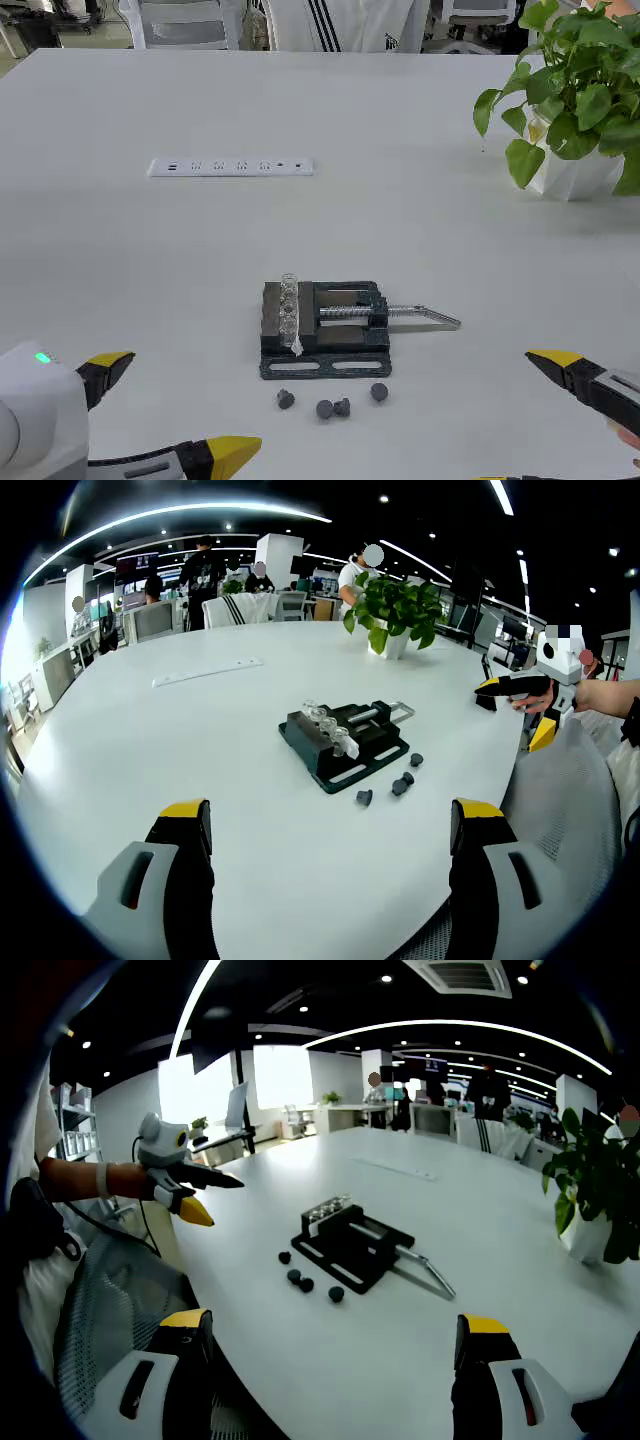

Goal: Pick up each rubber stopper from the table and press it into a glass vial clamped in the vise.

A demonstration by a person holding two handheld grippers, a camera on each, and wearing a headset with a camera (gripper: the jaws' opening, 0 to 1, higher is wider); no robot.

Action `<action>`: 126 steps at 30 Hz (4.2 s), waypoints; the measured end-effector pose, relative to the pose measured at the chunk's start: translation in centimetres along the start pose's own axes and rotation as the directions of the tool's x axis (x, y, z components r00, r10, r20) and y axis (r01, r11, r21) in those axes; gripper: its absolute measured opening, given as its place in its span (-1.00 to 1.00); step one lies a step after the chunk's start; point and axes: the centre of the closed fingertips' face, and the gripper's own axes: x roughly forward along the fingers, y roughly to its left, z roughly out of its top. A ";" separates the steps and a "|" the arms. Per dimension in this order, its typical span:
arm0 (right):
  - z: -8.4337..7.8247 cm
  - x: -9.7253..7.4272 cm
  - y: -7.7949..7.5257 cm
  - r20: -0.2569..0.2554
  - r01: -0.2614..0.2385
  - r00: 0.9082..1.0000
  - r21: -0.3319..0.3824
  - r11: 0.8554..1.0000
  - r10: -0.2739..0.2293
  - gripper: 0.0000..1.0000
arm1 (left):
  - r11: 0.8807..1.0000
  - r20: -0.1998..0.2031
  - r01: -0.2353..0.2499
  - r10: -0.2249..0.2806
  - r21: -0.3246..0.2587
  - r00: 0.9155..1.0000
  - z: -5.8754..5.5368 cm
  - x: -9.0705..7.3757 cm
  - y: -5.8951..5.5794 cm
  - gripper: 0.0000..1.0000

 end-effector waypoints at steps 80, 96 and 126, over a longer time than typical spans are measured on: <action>0.4 2.7 -1.1 -0.292 -0.210 0.946 -0.227 0.951 0.140 0.77 | 0.999 0.032 0.034 -0.035 0.027 0.999 1.5 -0.3 -1.2 0.98; 0.2 6.3 -0.8 -0.518 -0.444 0.827 -0.366 0.818 0.218 0.33 | 0.994 0.003 0.067 -0.068 0.082 0.998 1.3 0.1 -2.5 0.98; -2.9 12.1 0.2 -0.730 -0.687 0.646 -0.430 0.586 0.222 -0.66 | 0.994 0.004 0.085 -0.085 0.065 0.996 1.1 1.0 -3.1 0.98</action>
